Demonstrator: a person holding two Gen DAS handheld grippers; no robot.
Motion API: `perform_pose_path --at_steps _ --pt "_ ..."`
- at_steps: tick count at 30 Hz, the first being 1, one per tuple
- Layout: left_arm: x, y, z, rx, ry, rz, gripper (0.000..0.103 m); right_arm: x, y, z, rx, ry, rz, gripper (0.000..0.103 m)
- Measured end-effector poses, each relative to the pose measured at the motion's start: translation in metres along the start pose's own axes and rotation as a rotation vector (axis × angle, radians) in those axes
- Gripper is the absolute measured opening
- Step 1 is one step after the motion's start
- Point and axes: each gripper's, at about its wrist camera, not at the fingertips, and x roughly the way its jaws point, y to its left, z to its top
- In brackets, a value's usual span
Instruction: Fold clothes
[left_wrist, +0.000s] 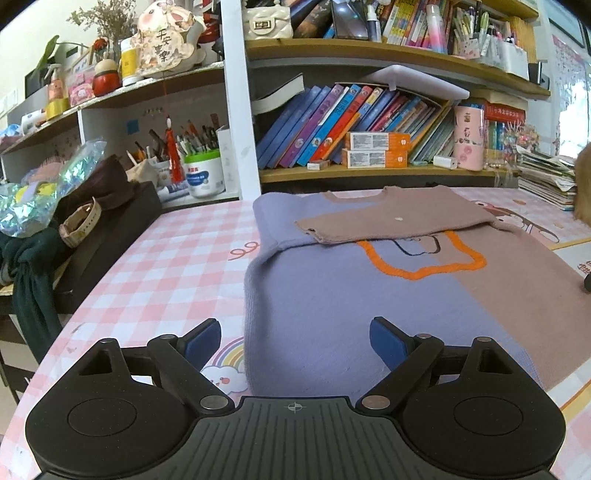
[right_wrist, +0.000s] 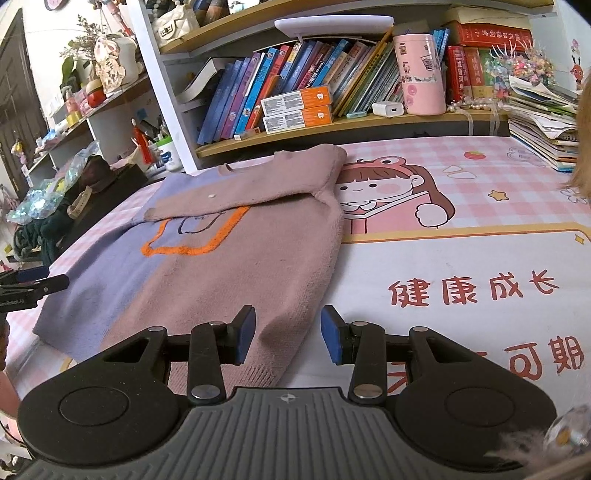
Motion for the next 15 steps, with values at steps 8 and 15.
perform_pose_path --at_steps 8,15 --pt "-0.0007 0.0026 -0.0026 -0.011 0.001 -0.016 0.090 0.0018 0.0008 -0.0005 -0.002 0.008 0.004 0.037" --pt "0.0015 0.0037 -0.0042 -0.018 0.010 -0.017 0.090 0.0033 0.0013 -0.0013 -0.004 0.015 0.005 0.037"
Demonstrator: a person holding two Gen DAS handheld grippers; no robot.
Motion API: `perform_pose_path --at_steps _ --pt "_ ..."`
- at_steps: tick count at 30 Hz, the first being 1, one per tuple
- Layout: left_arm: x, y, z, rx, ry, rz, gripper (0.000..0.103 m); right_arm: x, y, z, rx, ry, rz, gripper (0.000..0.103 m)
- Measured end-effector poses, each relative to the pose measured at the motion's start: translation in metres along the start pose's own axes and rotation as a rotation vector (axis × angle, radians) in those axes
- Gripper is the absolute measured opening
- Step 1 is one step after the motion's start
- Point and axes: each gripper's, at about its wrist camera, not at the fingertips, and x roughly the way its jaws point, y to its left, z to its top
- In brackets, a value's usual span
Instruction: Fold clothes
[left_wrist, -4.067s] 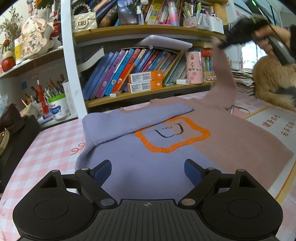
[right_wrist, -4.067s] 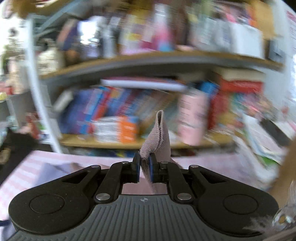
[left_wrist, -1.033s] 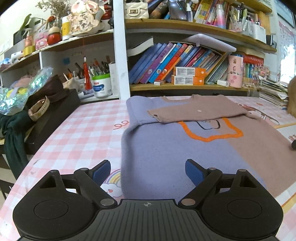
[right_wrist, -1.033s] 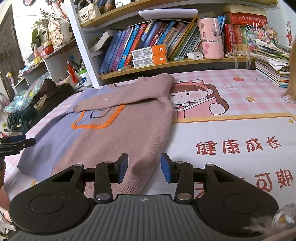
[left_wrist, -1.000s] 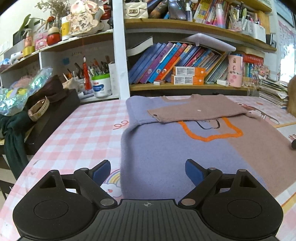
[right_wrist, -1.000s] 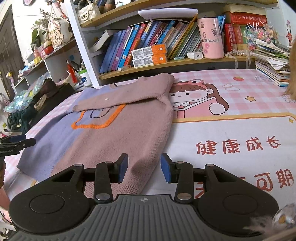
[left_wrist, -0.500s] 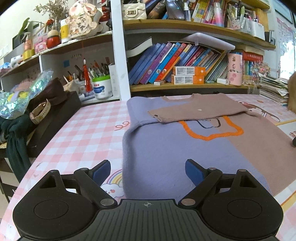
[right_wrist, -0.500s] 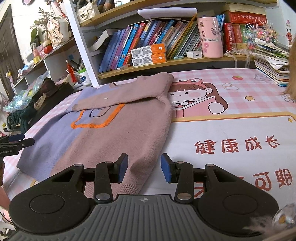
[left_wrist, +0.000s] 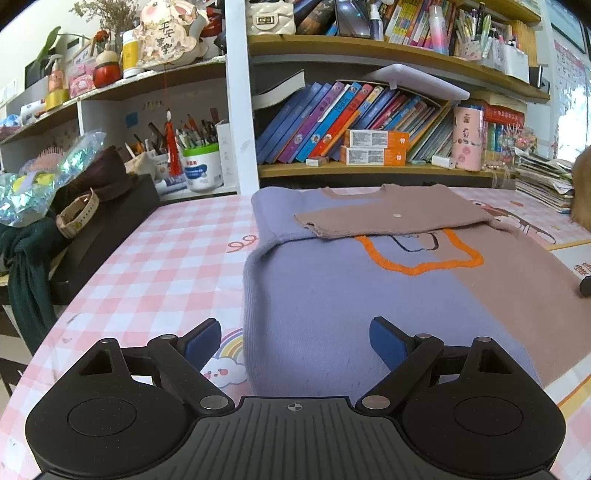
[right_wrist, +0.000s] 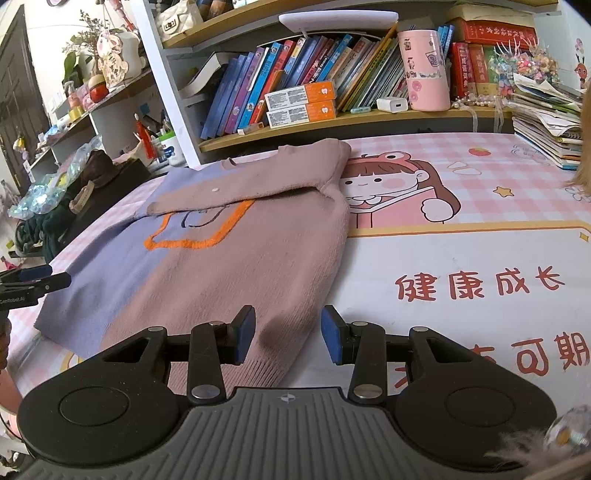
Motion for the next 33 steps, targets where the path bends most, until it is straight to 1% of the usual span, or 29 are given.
perform_pose_path --at_steps 14,24,33 --pt "0.0006 0.0009 -0.0006 -0.007 0.009 0.002 0.090 0.0004 -0.0018 -0.0008 0.007 0.006 -0.003 0.037" --pt "0.0044 0.0015 -0.0010 -0.013 0.027 -0.027 0.090 -0.0011 -0.0012 0.0030 0.005 0.011 -0.008 0.038" --pt "0.0038 0.0061 -0.0042 -0.031 0.032 -0.021 0.090 0.0000 -0.0013 0.0012 0.010 0.019 -0.016 0.038"
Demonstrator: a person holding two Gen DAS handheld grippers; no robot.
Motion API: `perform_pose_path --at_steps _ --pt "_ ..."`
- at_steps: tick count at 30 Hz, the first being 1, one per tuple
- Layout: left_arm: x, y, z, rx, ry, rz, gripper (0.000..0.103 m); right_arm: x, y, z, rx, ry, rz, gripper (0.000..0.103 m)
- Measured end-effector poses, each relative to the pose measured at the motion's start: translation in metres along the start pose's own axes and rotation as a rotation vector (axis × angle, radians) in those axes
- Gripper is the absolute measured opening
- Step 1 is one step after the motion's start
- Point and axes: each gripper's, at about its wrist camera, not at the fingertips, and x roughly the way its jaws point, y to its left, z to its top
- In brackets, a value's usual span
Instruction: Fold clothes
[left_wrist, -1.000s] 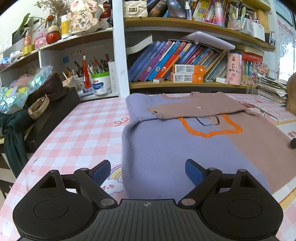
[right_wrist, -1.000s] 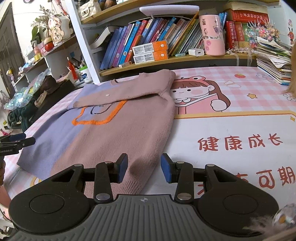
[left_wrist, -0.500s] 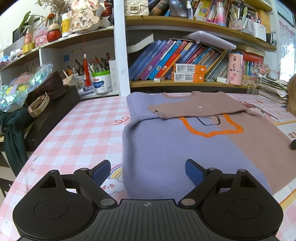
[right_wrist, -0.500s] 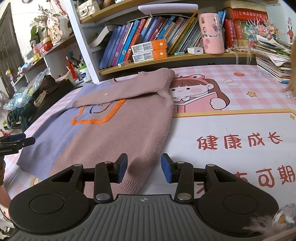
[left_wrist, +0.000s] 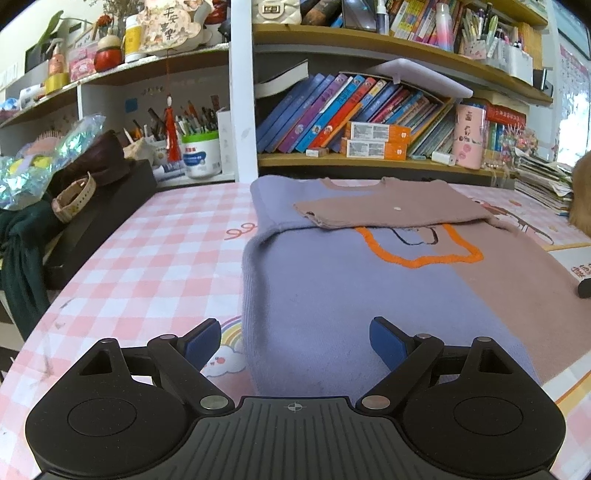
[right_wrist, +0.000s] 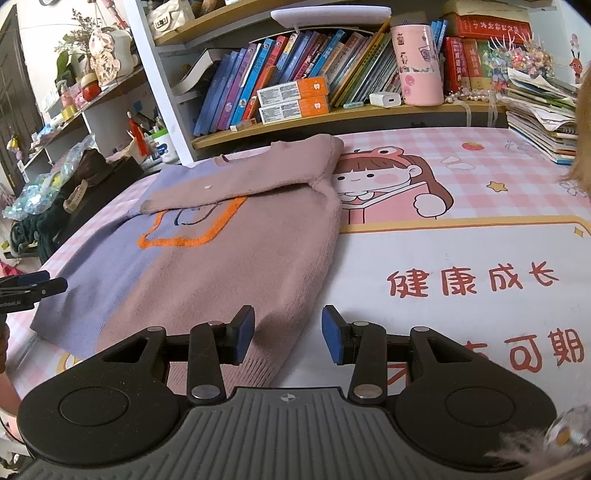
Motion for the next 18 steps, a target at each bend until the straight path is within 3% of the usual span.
perform_pose_path --at_steps 18 --pt "0.0026 0.0032 -0.0003 -0.021 0.028 0.002 0.090 -0.0002 0.0008 -0.0021 -0.001 -0.001 0.004 0.040"
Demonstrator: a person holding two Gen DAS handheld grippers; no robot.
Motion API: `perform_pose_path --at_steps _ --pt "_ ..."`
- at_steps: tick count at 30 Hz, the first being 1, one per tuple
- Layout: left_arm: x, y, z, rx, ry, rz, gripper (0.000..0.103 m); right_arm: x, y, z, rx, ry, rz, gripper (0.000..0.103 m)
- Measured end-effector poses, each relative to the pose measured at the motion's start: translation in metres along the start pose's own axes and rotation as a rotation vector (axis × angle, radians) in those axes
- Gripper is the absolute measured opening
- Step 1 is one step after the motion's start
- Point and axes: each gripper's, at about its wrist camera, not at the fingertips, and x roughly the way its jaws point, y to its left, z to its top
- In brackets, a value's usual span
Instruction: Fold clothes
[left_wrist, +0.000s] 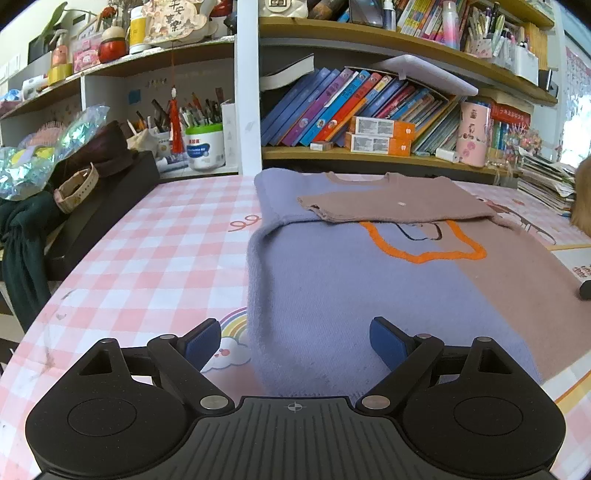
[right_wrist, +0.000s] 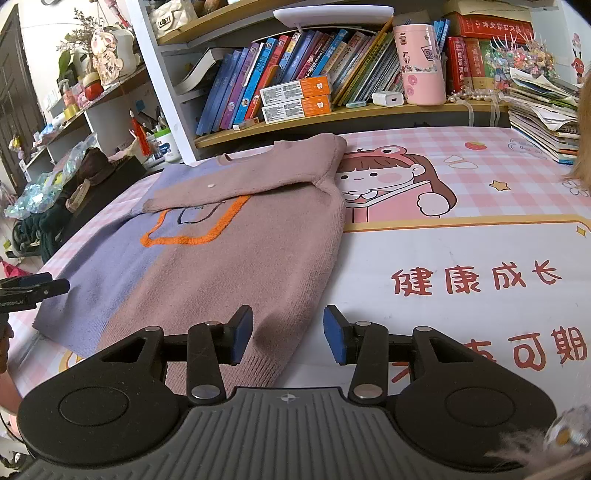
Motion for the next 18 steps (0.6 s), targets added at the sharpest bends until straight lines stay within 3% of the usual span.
perform_pose_path --at_steps 18 --pt "-0.0011 0.0019 -0.0036 0.008 -0.001 -0.017 0.090 0.0015 0.0058 0.0003 -0.014 0.009 0.007 0.041"
